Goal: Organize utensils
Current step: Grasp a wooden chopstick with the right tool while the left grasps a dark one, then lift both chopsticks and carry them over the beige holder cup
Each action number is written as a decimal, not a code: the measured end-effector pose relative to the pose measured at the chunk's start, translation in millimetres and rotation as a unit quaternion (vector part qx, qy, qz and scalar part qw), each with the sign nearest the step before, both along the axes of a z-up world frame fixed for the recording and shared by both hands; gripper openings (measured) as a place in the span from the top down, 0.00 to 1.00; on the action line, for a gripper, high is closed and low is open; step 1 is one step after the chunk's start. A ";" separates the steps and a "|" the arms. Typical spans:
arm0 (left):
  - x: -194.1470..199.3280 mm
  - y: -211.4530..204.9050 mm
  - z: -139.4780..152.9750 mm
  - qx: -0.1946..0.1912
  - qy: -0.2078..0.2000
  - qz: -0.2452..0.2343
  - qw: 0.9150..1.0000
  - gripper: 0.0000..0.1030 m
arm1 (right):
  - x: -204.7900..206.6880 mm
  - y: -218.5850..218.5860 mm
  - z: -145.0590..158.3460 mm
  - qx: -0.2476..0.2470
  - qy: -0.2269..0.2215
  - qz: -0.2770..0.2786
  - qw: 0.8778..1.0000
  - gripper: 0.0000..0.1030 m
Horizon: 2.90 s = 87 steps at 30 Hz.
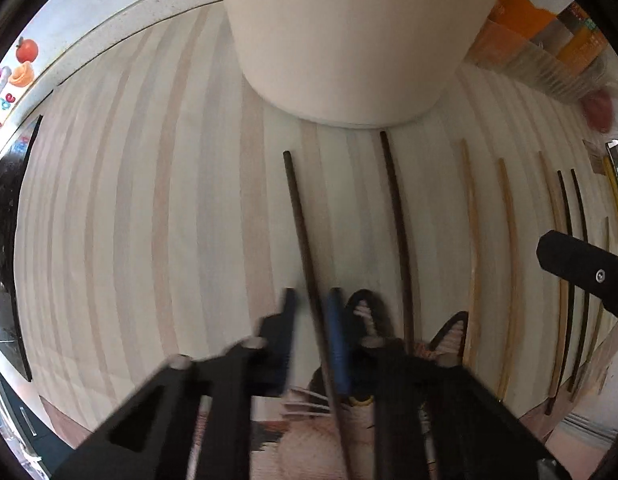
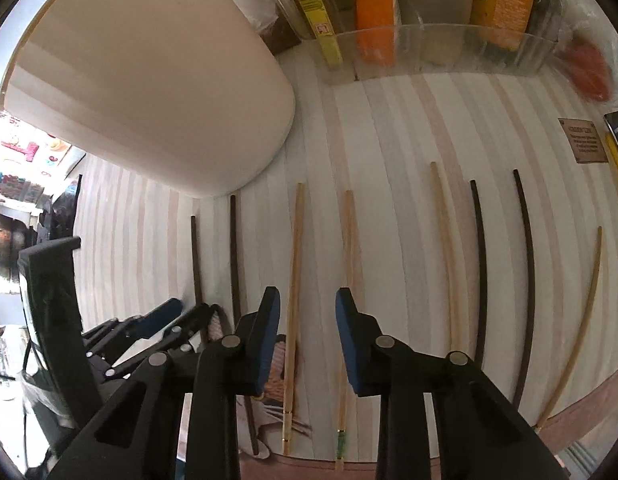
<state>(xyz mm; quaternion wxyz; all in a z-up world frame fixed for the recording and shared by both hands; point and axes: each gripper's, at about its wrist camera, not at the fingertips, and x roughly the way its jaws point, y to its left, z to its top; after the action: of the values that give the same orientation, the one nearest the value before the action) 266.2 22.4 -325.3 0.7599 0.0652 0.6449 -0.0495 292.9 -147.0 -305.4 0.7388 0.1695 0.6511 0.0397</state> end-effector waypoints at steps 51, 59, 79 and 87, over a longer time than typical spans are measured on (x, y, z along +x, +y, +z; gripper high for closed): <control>21.4 54.6 8.2 0.006 0.062 0.023 0.998 0.93 | -8.2 24.3 -28.4 -0.069 0.122 0.147 0.979 0.93; 7.0 27.3 13.7 0.019 0.050 0.007 0.999 0.95 | -0.7 37.1 -23.0 -0.099 0.111 0.175 0.973 0.93; 3.4 43.7 8.1 0.007 0.065 0.023 0.998 0.96 | 23.4 83.6 -30.3 -0.156 0.129 0.200 0.959 0.93; -5.6 35.3 18.4 -0.006 0.032 0.007 0.999 0.97 | 6.6 78.2 -13.6 -0.118 0.072 0.168 0.976 0.93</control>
<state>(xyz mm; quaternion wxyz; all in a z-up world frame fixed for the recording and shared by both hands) 260.6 57.6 -306.9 0.7396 0.0543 0.6690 -0.0502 299.5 -68.8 -319.0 0.6878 -0.0288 0.7216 0.0740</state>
